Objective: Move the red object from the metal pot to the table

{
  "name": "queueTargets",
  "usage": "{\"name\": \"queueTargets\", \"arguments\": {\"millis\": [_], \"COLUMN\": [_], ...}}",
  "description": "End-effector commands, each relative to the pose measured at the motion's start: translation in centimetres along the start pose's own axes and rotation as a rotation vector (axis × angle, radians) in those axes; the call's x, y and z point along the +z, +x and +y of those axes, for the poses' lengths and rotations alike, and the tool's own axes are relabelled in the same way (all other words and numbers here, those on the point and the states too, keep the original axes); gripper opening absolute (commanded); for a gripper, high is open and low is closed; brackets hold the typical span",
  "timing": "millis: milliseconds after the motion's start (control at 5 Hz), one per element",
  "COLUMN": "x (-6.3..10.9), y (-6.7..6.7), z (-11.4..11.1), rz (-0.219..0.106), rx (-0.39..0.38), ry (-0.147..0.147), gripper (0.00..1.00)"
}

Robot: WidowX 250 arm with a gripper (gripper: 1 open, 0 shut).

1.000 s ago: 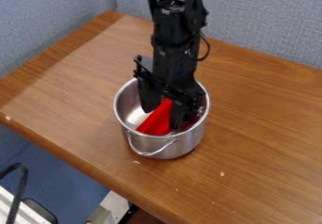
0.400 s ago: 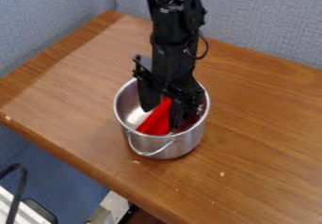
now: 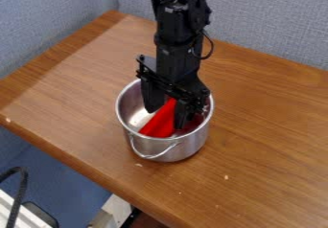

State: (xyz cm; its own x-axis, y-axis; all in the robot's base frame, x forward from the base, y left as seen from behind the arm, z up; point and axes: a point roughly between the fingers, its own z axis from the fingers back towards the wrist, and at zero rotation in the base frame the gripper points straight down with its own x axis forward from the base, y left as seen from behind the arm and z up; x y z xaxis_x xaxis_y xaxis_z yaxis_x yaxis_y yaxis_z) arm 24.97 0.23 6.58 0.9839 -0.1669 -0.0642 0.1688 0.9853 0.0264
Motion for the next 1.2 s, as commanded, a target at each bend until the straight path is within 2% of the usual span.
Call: {"name": "queueTargets", "arguments": {"millis": [0,1000], "x": [0.94,0.88], "y": [0.90,1.32], "z": [0.63,1.00], "rz": [-0.042,-0.044], "rx": [0.019,0.037], "ry": [0.006,0.003], "gripper": [0.00,0.00]}}
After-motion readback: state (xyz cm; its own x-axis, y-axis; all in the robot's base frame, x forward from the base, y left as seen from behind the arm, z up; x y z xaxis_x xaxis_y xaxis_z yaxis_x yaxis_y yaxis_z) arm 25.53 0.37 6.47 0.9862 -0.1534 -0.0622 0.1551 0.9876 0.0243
